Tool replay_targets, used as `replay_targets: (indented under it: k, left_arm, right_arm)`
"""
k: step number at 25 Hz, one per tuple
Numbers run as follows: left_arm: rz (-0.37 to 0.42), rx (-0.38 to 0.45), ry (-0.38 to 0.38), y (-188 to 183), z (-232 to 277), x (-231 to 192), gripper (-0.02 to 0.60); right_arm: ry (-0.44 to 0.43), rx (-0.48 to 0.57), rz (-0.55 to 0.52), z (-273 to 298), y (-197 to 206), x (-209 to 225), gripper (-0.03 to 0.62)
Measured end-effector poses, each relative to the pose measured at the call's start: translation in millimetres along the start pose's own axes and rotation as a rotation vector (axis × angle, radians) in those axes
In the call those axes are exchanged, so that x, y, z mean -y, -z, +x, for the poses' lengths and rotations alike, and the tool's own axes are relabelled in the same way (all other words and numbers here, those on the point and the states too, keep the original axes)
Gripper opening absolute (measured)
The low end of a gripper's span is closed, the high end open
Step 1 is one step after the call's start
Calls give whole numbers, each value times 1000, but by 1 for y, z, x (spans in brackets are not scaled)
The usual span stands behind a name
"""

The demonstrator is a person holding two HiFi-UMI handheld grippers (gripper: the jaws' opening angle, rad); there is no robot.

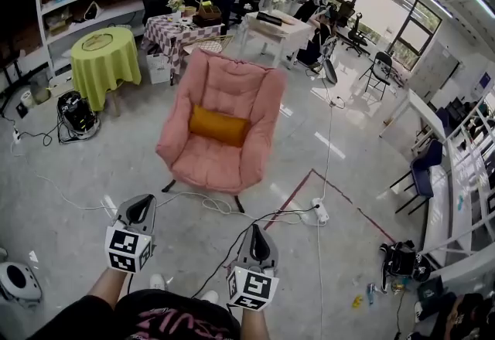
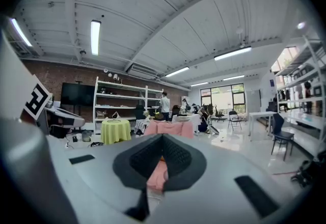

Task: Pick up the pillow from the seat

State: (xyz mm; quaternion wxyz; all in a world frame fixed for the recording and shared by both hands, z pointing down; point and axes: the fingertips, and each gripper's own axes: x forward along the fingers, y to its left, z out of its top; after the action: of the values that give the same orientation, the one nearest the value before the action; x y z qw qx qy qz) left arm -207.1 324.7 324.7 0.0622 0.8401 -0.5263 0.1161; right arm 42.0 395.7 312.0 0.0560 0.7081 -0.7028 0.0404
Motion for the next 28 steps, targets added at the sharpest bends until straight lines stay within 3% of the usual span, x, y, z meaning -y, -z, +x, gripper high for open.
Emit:
replay_targets:
  k: [8, 28]
  left_arm:
    - [0, 6, 2, -4, 7, 18, 8]
    - [-14, 11, 11, -4, 9, 8, 8]
  right_arm:
    - [-8, -4, 1, 4, 1, 15, 20]
    - [10, -1, -9, 6, -2, 9, 20]
